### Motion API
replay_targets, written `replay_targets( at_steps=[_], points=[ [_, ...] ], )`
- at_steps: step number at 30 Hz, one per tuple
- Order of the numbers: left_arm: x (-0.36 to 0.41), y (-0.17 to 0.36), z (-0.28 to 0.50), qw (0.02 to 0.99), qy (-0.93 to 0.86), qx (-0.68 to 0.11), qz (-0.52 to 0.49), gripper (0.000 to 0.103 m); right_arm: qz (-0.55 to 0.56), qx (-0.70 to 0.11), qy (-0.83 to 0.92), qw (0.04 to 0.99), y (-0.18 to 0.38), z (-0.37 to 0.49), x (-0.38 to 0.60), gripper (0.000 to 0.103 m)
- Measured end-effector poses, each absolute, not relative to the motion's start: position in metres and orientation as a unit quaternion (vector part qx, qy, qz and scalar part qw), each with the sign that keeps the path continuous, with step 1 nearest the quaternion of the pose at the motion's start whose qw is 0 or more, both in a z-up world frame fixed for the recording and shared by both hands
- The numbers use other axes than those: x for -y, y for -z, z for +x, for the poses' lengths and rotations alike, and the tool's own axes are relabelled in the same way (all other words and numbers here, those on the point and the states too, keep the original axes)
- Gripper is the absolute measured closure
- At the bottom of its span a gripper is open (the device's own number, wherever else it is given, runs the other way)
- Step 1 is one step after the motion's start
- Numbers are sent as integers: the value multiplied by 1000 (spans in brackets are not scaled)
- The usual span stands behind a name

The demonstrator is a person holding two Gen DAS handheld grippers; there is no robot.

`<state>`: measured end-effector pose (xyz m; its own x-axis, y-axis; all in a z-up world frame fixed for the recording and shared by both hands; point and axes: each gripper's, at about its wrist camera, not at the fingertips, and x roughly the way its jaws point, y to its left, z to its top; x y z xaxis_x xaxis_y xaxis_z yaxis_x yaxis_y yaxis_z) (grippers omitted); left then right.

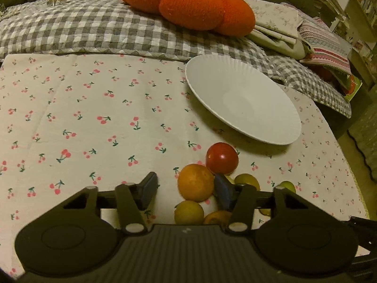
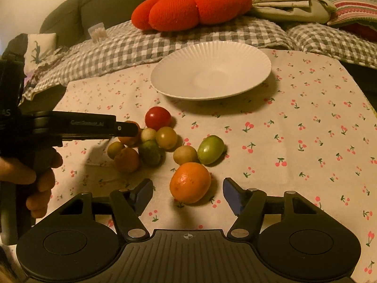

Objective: Organize fruits
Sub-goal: 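Grasp an orange with the left gripper while the right gripper grasps another orange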

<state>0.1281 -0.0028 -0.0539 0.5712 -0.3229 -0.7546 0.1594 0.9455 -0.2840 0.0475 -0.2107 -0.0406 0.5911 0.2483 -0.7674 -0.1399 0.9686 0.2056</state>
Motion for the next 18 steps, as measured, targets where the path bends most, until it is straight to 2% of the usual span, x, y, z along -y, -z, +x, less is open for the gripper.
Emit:
replay_targets(
  at_steps=[3, 5, 10, 18],
  points=[
    [5, 53, 127, 881, 149, -440, -91, 66, 60, -441, -107, 889, 44, 50, 210, 44],
    [8, 52, 125, 883, 153, -435, -89, 71, 58, -440, -107, 890, 45, 51, 209, 48],
    [9, 51, 124, 886, 153, -429, -83, 72, 51, -441, -107, 890, 48, 55, 207, 63],
    [3, 41, 123, 893, 145, -416, -94, 72, 47, -433, -113, 893, 44, 53, 209, 65]
  ],
)
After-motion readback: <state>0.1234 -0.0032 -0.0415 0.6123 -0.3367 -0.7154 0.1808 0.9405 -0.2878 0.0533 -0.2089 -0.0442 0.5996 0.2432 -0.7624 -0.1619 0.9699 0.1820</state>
